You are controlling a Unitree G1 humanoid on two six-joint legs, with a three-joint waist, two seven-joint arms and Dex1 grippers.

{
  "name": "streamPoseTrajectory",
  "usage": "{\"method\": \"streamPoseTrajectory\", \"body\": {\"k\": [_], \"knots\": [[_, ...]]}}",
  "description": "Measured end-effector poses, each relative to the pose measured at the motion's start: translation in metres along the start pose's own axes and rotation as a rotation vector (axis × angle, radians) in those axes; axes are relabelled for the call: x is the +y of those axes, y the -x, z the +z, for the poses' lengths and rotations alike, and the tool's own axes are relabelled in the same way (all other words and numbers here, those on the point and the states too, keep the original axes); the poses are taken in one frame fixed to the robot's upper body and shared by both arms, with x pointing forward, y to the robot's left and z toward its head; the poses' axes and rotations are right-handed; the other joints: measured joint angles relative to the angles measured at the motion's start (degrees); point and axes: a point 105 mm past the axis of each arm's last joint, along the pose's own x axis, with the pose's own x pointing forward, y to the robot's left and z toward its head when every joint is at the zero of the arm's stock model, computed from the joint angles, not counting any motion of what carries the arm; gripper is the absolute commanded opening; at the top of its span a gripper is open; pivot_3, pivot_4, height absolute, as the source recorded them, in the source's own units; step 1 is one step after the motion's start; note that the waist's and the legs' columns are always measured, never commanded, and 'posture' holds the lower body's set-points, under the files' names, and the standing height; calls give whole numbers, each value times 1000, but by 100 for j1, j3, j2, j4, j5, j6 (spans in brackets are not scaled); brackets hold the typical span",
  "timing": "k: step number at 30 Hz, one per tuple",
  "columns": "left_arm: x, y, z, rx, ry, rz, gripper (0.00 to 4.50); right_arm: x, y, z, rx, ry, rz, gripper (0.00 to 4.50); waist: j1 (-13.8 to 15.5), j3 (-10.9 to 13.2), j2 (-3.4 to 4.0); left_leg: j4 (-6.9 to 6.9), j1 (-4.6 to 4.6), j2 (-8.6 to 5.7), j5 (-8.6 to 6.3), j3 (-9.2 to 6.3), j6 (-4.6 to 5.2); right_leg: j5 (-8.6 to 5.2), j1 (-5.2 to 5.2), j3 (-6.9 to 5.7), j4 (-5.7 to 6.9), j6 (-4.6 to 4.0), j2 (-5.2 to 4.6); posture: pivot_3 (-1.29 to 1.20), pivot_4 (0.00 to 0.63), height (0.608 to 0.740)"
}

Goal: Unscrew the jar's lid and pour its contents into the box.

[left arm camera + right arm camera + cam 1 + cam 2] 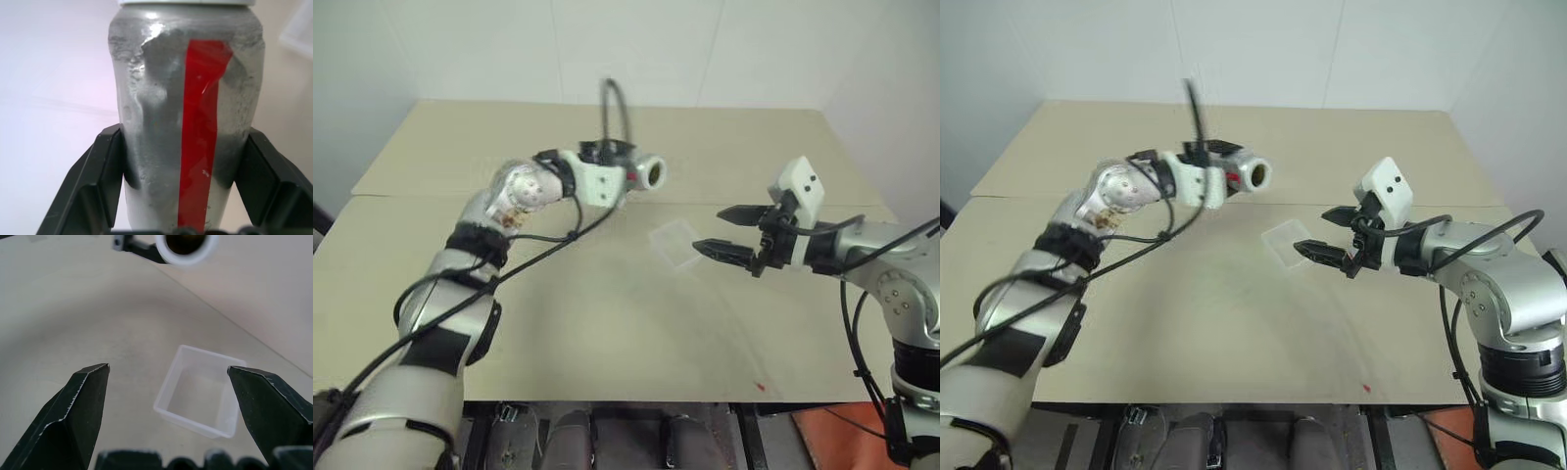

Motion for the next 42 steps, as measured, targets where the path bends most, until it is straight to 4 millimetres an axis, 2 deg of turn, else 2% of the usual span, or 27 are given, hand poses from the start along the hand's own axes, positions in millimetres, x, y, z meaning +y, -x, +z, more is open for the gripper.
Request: {"method": "streamPoseTrajectory", "body": {"k": [3, 7, 11, 17, 21, 25, 31, 36, 39, 42], "knots": [[2, -16, 11, -31, -277, -59, 2857, -1, 2, -1, 11, 4, 1, 4469, 44, 0, -1, 2, -8, 1, -1, 2, 3, -1, -8, -1, 1, 1, -2, 0, 150, 740], [-7, -31, 19, -93, -666, -145, 2857, -1, 4, -2, 13, -3, -6, 4469, 50, 3, -4, 4, -9, 1, -2, 2, 3, -1, -10, -1, 5, 3, -2, 0, 150, 740], [-10, -46, 20, -90, -887, -99, 2857, -4, 9, 2, -24, -12, -46, 4469, 48, 3, -5, 5, -9, 2, -1, 0, 2, -2, -14, -1, 11, 4, -3, 0, 150, 740], [-7, -67, 50, -184, -1005, 32, 2857, 4, 7, 2, -51, -30, -54, 4469, 55, 4, -7, 8, -18, 1, -2, 1, 3, -3, -19, -2, 10, 5, -6, 0, 150, 740], [-9, -67, 51, -195, -1040, 65, 2857, 5, 8, 2, -61, -49, -64, 4469, 32, 4, -7, 9, -14, 2, 0, 0, 0, -3, -21, -2, 17, 4, -5, 0, 150, 740], [-14, -61, 42, -180, -1031, 44, 2857, 5, 9, -2, -59, -60, -81, 4469, 38, 4, -7, 10, -13, 2, 0, 2, 0, -3, -20, 0, 18, 4, -6, 0, 150, 740], [-4, -48, 23, -84, -913, 55, 2857, 6, 8, -1, -64, -68, -77, 4469, 47, 4, -7, 11, -14, 1, 0, 2, 0, -3, -19, -2, 18, 4, -7, 0, 150, 740], [6, -31, 2, 42, -614, 144, 2857, 4, 9, -2, -58, -78, -77, 4469, 41, 4, -7, 14, -13, 2, 0, 1, 0, -3, -18, -3, 20, 4, -8, 0, 150, 740], [13, -14, -16, 133, -344, 212, 2857, 2, 9, -2, -61, -89, -74, 4469, 35, 4, -6, 15, -13, 3, 6, 3, -10, -3, -18, -4, 20, 4, -7, 0, 150, 740], [6, -2, -31, 188, -87, 229, 2857, 1, 8, -1, -66, -92, -70, 4469, 28, 2, -4, 17, -11, 3, 9, 4, -15, -3, -16, -4, 22, 4, -7, 0, 150, 740]]}}
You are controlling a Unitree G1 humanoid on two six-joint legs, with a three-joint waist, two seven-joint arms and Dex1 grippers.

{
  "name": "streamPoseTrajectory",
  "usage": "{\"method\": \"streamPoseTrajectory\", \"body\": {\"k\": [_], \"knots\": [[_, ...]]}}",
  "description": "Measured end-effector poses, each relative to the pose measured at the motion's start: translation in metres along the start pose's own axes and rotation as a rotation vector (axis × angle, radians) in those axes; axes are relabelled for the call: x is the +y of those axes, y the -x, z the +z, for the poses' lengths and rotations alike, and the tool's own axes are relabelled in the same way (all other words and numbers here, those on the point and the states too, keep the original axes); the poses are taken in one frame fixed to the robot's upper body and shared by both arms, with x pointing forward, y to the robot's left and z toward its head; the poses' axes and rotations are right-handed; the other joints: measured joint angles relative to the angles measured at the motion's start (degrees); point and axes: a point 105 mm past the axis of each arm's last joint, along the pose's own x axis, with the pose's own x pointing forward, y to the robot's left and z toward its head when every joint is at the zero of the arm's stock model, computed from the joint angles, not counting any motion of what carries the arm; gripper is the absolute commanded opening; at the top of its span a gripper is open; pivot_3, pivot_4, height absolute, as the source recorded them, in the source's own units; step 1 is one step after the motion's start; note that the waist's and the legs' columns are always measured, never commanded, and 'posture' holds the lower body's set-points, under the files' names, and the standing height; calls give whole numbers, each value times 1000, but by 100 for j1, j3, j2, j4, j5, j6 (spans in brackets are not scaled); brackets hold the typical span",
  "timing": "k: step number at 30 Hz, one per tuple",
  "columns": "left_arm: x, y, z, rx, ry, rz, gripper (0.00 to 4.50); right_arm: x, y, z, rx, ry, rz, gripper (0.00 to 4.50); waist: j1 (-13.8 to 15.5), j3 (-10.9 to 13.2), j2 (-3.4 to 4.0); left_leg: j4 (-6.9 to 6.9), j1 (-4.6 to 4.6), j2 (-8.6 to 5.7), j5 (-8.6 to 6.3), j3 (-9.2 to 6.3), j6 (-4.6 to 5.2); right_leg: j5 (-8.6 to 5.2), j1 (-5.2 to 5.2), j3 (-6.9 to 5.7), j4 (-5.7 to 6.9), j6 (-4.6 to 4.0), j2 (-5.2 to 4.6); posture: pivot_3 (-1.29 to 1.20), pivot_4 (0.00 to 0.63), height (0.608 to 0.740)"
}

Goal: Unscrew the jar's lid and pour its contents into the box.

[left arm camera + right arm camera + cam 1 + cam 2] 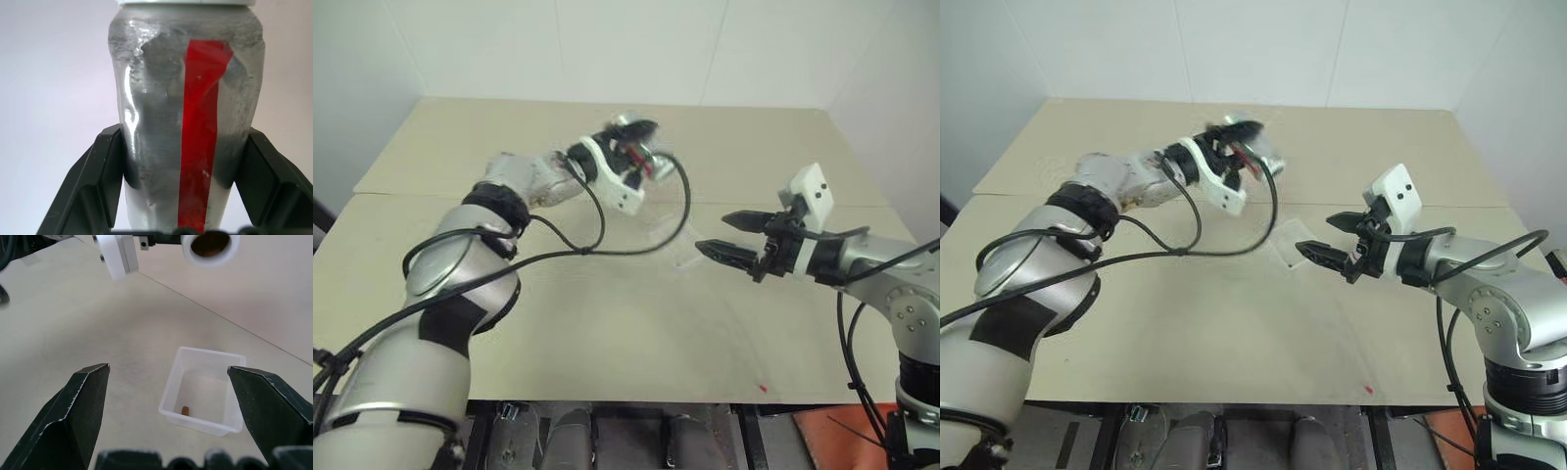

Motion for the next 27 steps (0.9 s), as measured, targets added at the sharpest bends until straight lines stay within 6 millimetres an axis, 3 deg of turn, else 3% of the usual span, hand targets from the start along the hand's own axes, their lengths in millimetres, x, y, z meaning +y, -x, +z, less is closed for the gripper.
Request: {"method": "streamPoseTrajectory", "body": {"k": [6, 10, 13, 19, 27], "knots": [[-56, 41, -25, 132, 867, -67, 2857, 0, 0, 4, -10, 10, 23, 4469, -83, 0, 1, 6, 0, 4, 17, -5, -29, 0, 3, -2, 3, 0, 1, 0, 150, 740], [-62, 64, -18, 83, 1229, -6, 2857, -5, 1, 7, -14, 14, 19, 4469, -135, -1, 1, 9, 2, 4, 16, -14, -27, 0, 8, 0, 5, 0, 2, 0, 150, 740], [-66, 75, -6, 69, 1355, 45, 2857, -6, 1, 8, -16, 18, 20, 4469, -137, -2, 3, 10, 13, 4, 6, -17, -11, 0, 17, 2, 8, 0, 3, 0, 150, 740], [-106, 81, 21, 167, 1600, 155, 2857, -5, 0, 11, -26, 27, 24, 4469, -124, -2, 3, 15, 18, 2, -4, -21, 8, 1, 24, 2, 11, -1, 2, 0, 150, 740], [-114, 77, 29, 191, 1681, 270, 2857, -4, 0, 11, -28, 29, 29, 4469, -124, -3, 3, 13, 19, 1, -5, -21, 10, 1, 26, 2, 5, -1, 2, 0, 150, 740]]}}
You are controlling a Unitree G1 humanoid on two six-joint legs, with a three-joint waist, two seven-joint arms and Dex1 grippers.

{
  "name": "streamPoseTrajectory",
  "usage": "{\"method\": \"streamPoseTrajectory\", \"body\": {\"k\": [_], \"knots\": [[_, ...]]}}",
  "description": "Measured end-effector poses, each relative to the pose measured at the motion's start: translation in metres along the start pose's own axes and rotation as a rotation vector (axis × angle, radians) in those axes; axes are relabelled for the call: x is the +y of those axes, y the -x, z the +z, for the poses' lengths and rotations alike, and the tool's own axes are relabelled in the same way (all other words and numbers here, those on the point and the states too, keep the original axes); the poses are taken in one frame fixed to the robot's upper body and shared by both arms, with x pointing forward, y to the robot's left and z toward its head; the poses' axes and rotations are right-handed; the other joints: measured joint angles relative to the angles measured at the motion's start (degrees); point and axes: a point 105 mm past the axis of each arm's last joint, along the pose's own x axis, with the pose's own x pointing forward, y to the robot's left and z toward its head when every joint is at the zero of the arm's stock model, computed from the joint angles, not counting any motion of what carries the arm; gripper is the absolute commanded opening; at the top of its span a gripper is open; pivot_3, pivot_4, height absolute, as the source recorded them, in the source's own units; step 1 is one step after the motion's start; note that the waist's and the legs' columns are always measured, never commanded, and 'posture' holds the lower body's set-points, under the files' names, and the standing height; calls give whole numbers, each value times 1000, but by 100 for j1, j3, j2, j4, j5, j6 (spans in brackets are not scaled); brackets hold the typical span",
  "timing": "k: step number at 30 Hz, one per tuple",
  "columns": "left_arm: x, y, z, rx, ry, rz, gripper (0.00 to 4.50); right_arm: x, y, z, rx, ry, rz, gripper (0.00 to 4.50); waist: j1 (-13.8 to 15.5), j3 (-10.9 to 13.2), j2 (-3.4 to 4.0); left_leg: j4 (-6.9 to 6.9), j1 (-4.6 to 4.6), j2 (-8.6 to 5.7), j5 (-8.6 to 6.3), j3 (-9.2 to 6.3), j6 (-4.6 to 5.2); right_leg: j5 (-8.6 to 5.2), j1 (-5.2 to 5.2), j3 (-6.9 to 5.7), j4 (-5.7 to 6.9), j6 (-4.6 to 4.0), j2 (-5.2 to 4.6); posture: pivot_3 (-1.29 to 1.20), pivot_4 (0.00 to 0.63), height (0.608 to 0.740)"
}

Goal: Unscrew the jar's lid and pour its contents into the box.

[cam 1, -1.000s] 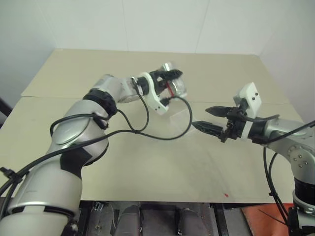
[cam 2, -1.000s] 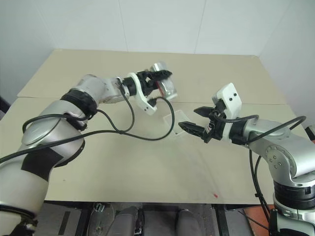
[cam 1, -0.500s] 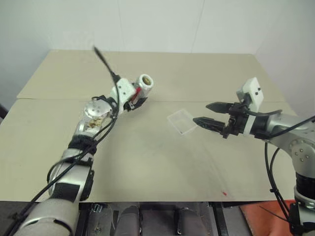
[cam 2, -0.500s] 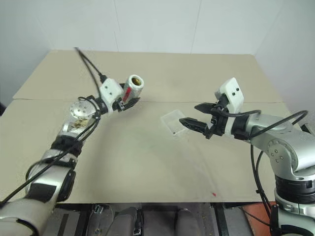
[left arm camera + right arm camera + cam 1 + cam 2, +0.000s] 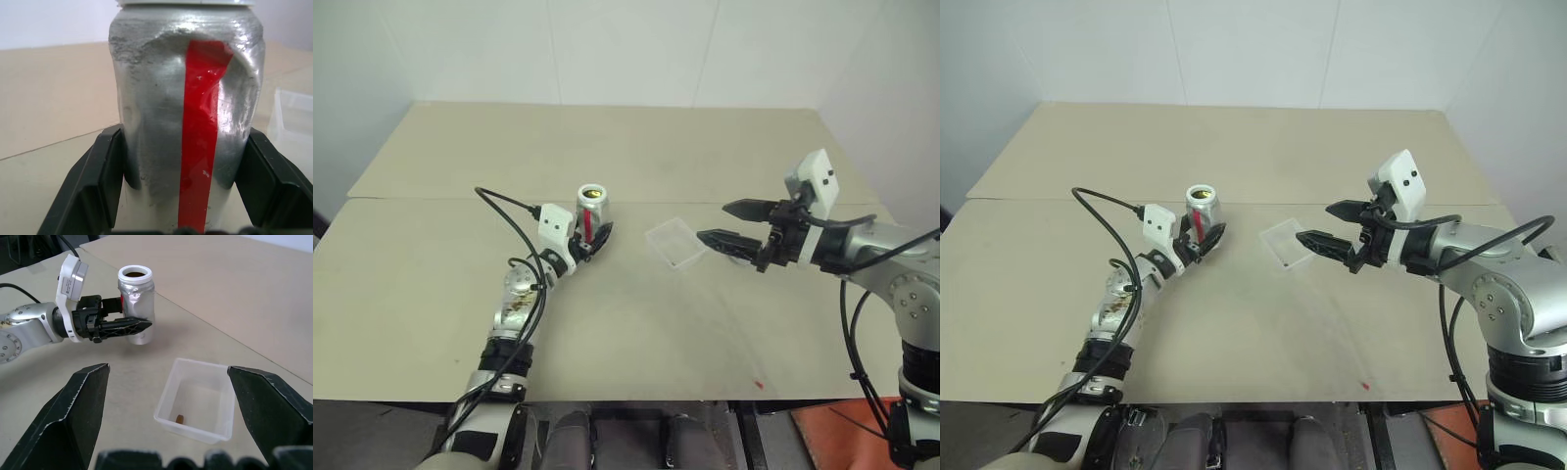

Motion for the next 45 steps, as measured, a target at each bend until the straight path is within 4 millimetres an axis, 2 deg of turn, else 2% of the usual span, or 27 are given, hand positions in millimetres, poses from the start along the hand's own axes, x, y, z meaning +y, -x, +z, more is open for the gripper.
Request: {"method": "streamPoseTrajectory", "body": {"k": [6, 11, 13, 14, 16, 20, 26, 29, 32, 38, 43, 45], "knots": [[-5, 2, -19, 29, -41, 6, 2857, 0, -1, 0, -3, -2, -5, 4469, -7, 0, 0, -3, 1, 0, 0, 1, 0, 0, -2, 0, -1, 0, 1, 0, 150, 740], [-6, 4, -23, 18, -68, 7, 2857, 1, -2, 0, -6, -3, -1, 4469, -8, -2, 1, -6, 18, 0, -1, 3, 2, 0, 9, 4, -7, 0, 0, 0, 150, 740], [-5, 5, -23, 19, -73, 5, 3568, 1, -2, 0, -7, -2, 0, 4500, -9, -6, 1, -8, 20, 1, -1, 3, 2, 0, 10, 5, -7, 0, 0, 0, 150, 740], [-5, 6, -25, 26, -76, 2, 3780, 2, -2, 0, -8, -1, 1, 4500, -9, -10, 3, -9, 21, 1, -1, 4, 2, 0, 10, 6, -6, 0, 0, 0, 150, 740], [-3, 12, -34, 63, -75, 6, 4429, 3, -2, 1, -10, 3, 4, 4500, -18, -13, 5, -13, 22, 1, -1, 4, 2, 0, 7, 8, -5, 0, 0, 0, 150, 740], [-3, 18, -38, 91, -72, 6, 4472, 5, -3, 1, -13, 7, 12, 4500, -13, -13, 5, -14, 21, 1, -1, 4, 1, 0, 8, 8, -5, 0, 0, 0, 150, 740], [4, 46, -36, 172, -117, -47, 4472, 7, -4, -2, -6, 0, 22, 4500, -36, -14, 6, -25, 25, 5, 0, 2, 0, 0, 4, 13, -3, -1, 2, 0, 150, 740], [3, 80, -35, 252, -113, -178, 4472, 9, -3, -6, 1, -6, 27, 4500, -63, -14, 7, -30, 25, 10, 1, -1, -2, -1, -3, 17, -3, -2, 3, 0, 150, 740], [12, 108, -18, 314, -151, -320, 4472, 9, -3, -9, 9, -13, 29, 4500, -62, -14, 8, -29, 28, 10, 0, 3, -2, -2, -3, 14, -14, -5, 2, 0, 150, 740], [40, 132, 37, 315, -235, -449, 4472, 10, -1, -16, 26, -25, 33, 4500, -25, -15, 10, -32, 32, 7, -3, 7, 3, -2, -2, 16, -17, -6, -1, 0, 150, 740], [48, 136, 83, 275, -293, -545, 4472, 5, 7, -18, 57, 4, 29, 4500, -12, -15, 9, -33, 26, 6, -3, 19, 3, -2, -1, 13, -17, -6, 0, 0, 150, 740], [49, 135, 93, 267, -311, -559, 4472, 4, 9, -19, 63, 10, 32, 4500, -17, -15, 10, -33, 29, 6, -3, 23, 3, -3, -1, 16, -18, -6, 0, 0, 150, 740]]}}
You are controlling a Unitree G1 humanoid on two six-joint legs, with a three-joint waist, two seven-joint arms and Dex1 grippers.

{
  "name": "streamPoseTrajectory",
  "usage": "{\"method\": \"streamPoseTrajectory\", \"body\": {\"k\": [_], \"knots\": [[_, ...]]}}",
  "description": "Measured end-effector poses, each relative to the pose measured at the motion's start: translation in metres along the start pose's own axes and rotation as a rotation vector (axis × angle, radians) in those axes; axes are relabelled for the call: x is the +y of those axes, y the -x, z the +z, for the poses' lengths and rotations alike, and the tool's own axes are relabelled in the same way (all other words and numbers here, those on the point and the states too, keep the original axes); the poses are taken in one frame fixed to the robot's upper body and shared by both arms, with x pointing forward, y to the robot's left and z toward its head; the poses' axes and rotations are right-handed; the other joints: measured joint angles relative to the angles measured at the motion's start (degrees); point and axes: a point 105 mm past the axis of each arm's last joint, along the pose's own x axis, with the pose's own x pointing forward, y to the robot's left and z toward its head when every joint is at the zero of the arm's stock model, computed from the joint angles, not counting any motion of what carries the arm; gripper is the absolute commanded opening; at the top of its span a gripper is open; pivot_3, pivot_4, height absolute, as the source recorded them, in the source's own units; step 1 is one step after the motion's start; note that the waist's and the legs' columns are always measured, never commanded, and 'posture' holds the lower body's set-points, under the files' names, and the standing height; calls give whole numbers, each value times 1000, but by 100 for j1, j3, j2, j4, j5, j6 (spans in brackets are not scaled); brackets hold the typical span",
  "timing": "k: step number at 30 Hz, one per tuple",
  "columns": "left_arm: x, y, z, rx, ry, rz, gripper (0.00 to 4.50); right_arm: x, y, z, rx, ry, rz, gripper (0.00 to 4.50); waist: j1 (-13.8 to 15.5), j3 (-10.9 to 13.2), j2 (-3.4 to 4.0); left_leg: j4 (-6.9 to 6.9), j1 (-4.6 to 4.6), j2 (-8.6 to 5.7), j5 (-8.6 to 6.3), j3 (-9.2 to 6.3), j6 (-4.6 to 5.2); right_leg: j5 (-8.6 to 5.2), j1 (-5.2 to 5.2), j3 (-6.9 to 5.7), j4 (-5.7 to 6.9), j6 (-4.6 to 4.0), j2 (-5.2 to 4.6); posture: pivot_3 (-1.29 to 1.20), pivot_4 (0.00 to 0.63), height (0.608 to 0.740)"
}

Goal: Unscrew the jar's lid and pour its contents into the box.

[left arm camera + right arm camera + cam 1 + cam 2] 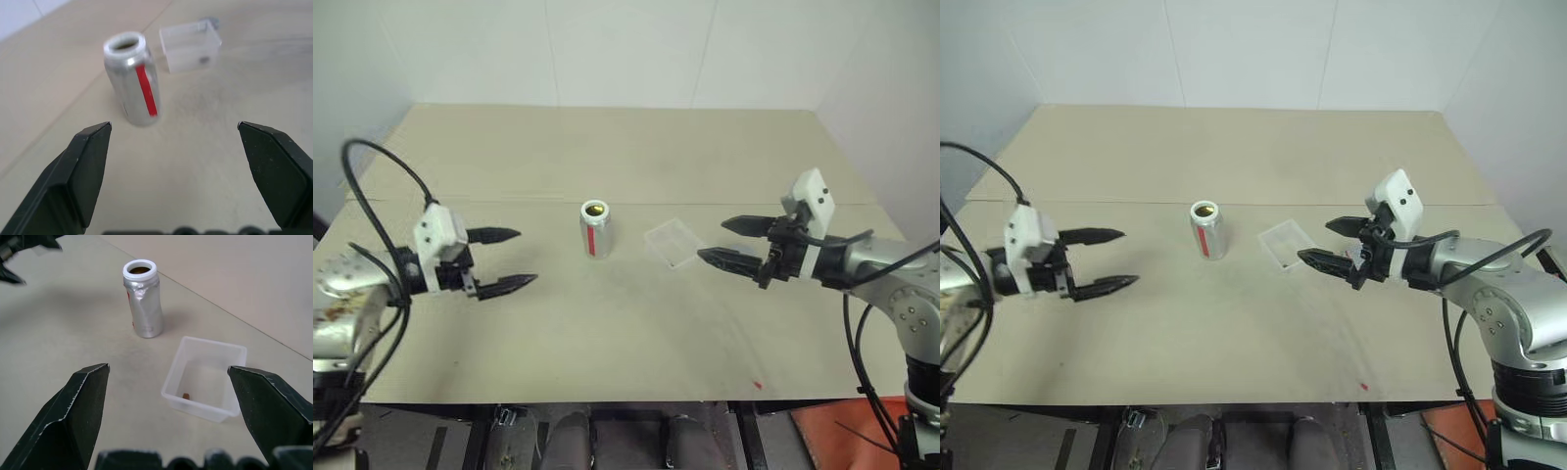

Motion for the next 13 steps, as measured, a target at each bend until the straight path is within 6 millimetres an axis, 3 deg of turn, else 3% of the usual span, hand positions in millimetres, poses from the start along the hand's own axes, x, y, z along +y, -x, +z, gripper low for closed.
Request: {"method": "streamPoseTrajectory", "body": {"k": [13], "knots": [[-11, -8, 17, -43, 29, -70, 4472, -5, 6, -2, 22, 37, -9, 4500, -3, 0, 0, 0, 0, 2, 1, 1, -1, 0, -3, 3, 0, 0, 4, 0, 150, 740]]}}
